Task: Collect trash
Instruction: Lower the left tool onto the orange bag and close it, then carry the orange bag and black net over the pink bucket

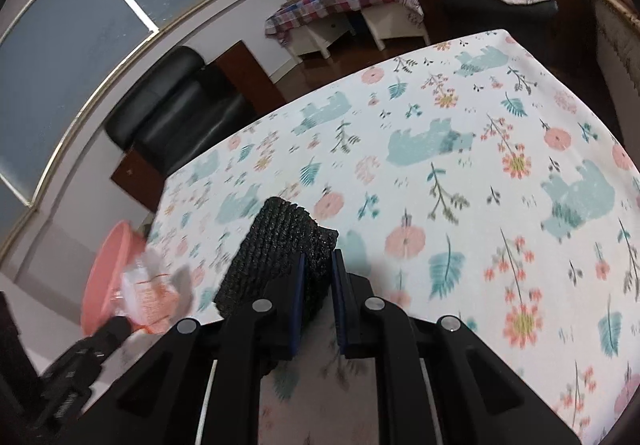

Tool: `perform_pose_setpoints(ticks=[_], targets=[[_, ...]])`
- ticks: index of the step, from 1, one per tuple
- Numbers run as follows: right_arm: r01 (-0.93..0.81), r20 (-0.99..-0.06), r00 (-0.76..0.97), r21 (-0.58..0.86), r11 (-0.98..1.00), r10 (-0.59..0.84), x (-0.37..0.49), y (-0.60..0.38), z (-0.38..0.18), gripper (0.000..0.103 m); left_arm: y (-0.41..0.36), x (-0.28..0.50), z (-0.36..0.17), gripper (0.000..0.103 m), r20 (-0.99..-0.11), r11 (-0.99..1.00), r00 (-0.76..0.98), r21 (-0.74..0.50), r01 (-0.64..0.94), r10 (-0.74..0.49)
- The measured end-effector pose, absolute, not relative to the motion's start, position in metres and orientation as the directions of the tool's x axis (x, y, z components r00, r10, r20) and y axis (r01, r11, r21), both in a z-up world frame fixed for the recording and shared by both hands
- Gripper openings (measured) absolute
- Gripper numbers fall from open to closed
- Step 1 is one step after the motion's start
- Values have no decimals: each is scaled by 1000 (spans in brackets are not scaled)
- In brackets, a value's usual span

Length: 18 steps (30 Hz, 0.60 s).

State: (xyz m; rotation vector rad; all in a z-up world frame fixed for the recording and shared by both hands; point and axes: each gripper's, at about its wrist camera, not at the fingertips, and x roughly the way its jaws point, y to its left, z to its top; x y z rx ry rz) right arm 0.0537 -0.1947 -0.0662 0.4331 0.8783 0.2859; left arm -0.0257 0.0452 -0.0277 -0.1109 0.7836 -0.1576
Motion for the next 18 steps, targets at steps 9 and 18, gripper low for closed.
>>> perform_pose_setpoints(ticks=[9, 18], targets=[[-117, -733, 552, 404, 907, 397, 9, -193, -45, 12, 41, -47, -37, 11, -709, 975, 671, -174, 134, -219], [-146, -766, 554, 297, 944, 327, -22, -173, -51, 13, 35, -59, -43, 11, -717, 972, 656, -165, 168, -235]])
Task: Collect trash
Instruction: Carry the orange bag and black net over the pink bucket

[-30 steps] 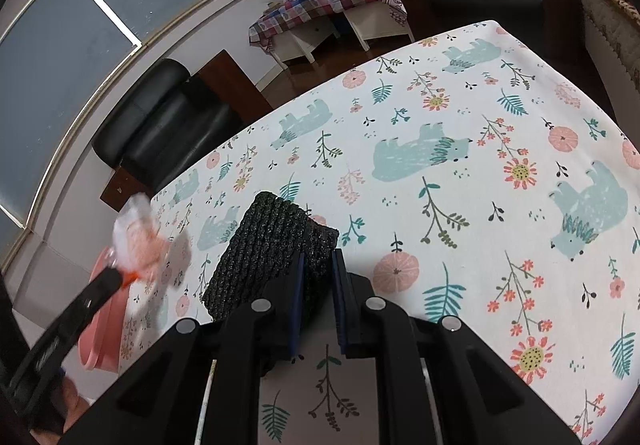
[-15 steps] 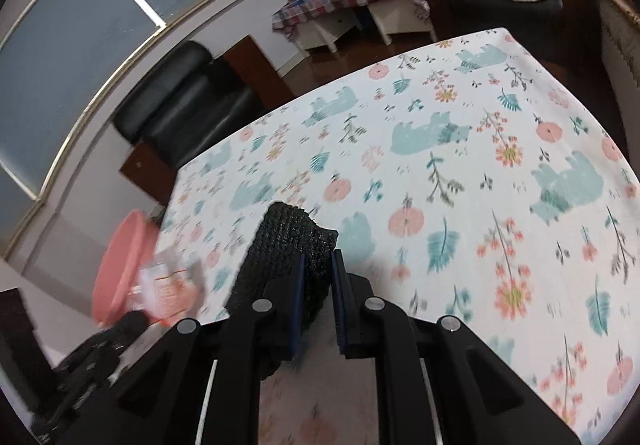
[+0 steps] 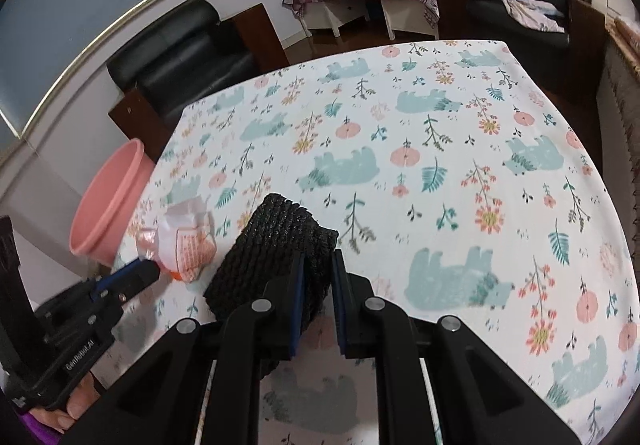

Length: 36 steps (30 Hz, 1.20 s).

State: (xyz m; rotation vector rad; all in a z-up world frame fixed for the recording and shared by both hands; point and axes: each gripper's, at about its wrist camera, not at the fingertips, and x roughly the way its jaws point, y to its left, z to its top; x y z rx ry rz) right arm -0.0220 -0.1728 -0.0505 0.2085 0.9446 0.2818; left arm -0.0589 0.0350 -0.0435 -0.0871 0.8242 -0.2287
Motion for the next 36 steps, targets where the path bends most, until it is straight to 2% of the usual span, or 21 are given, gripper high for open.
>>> perform_pose_setpoints(ticks=[4, 9, 10, 15, 19, 32, 36], targets=[[-136, -772, 565, 260, 956, 291, -32, -166, -57, 14, 36, -60, -43, 11, -714, 972, 660, -169, 164, -235], [-123, -777, 569, 242, 962, 268, -37, -164, -60, 24, 40, -60, -45, 11, -715, 972, 659, -179, 149, -233], [-119, -779, 568, 241, 963, 266, -37, -165, -61, 29, 40, -60, -46, 11, -716, 973, 659, -179, 145, -230], [-121, -780, 568, 238, 964, 264, -39, -163, -62, 35, 40, -58, -50, 11, -726, 973, 649, -179, 143, -229], [-140, -777, 567, 235, 962, 273, -41, -159, -62, 44, 40, -59, -51, 11, -727, 973, 647, -179, 145, -230], [-202, -740, 564, 307, 930, 367, -50, -157, -54, 45, 39, -58, -54, 11, -731, 971, 640, -189, 146, -238], [-211, -774, 511, 309, 927, 374, -50, -153, -60, 46, 39, -58, -55, 11, -729, 970, 639, -192, 150, -243]])
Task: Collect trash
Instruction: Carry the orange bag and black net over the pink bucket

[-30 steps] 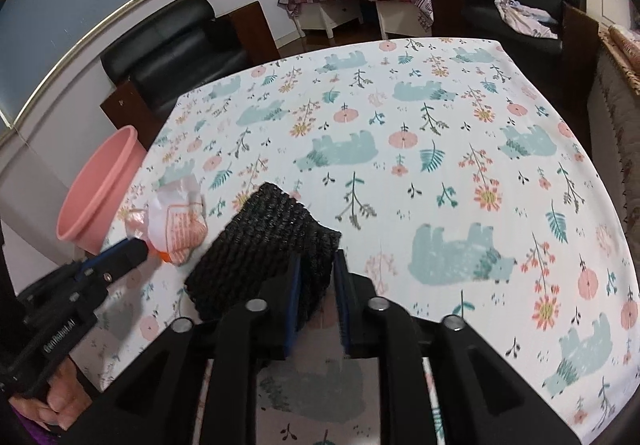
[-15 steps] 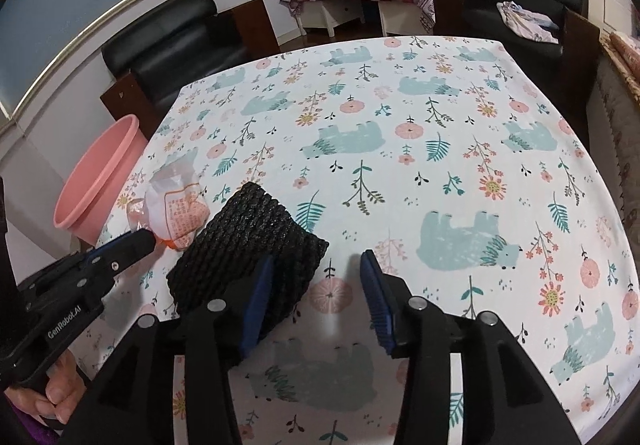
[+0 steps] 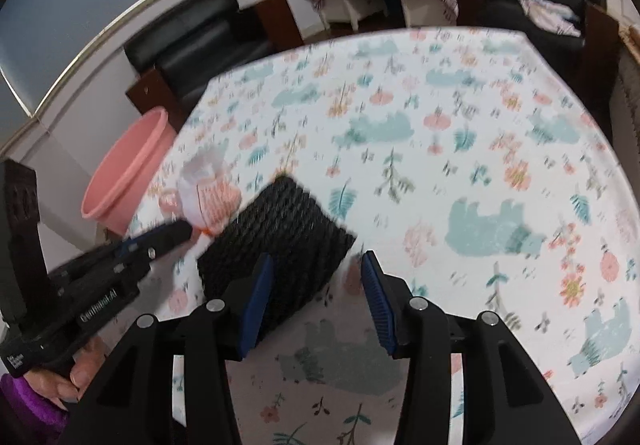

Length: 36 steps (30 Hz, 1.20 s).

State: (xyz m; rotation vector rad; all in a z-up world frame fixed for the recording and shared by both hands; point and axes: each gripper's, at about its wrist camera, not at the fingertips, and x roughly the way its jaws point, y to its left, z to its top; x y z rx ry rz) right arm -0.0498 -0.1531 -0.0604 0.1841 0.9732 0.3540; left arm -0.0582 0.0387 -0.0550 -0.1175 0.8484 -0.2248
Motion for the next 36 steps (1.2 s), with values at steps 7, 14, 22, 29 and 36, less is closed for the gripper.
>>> perform_pose_setpoints(ticks=[7, 14, 22, 29, 36], targets=[[-254, -780, 495, 292, 922, 383, -52, -142, -60, 18, 40, -59, -56, 11, -727, 969, 641, -195, 150, -246], [-276, -747, 549, 260, 925, 374, -56, -138, -47, 10, 45, -65, -43, 11, -682, 969, 688, -193, 156, -247], [-335, -667, 634, 220, 916, 392, -51, -121, -9, 10, 63, -71, -12, 11, -610, 977, 765, -164, 133, -206], [-414, -595, 669, 199, 888, 445, -31, -85, 29, 10, 106, -68, 13, 11, -576, 987, 811, -159, 7, -99], [-485, -546, 677, 176, 857, 495, -12, -31, 50, 10, 157, -64, 23, 11, -567, 980, 822, -125, -152, 55]])
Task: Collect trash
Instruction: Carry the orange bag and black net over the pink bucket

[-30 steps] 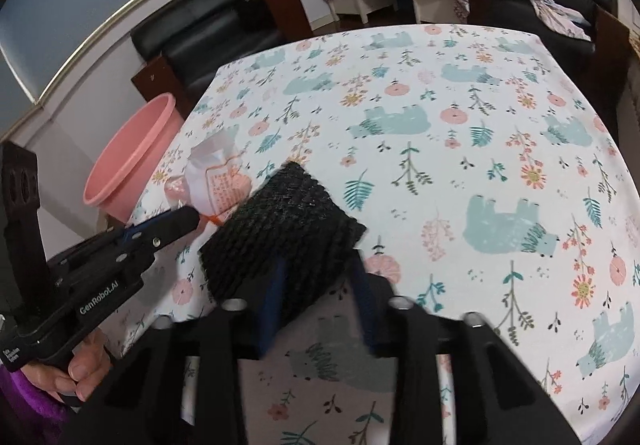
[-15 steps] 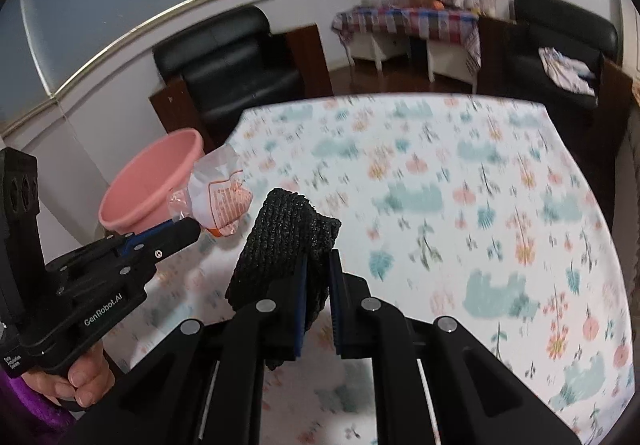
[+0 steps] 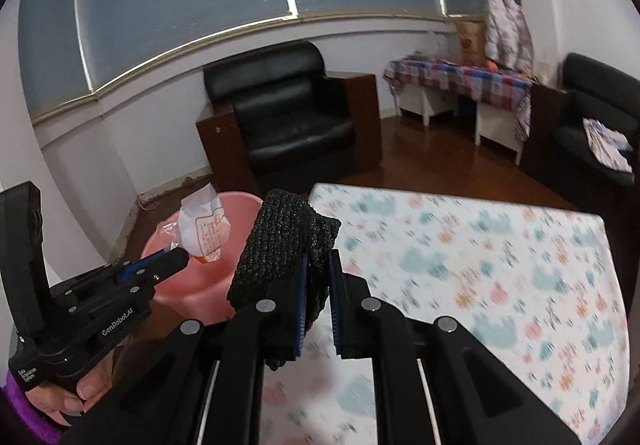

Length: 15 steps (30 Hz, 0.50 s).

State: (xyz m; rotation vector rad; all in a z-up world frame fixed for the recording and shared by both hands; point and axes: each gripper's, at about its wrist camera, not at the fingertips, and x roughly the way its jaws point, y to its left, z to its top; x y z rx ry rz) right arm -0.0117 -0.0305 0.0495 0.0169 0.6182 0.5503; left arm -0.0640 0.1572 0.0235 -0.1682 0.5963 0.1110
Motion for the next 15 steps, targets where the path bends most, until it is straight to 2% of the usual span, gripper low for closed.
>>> perform_pose_setpoints(ticks=[9, 15], targets=[[-543, -538, 665, 127, 830, 517, 14, 44, 54, 10, 210, -64, 16, 11, -579, 954, 800, -123, -275, 156], [-580, -543, 666, 55, 812, 512, 25, 93, 51, 10, 229, -65, 6, 11, -599, 941, 781, -134, -312, 174]])
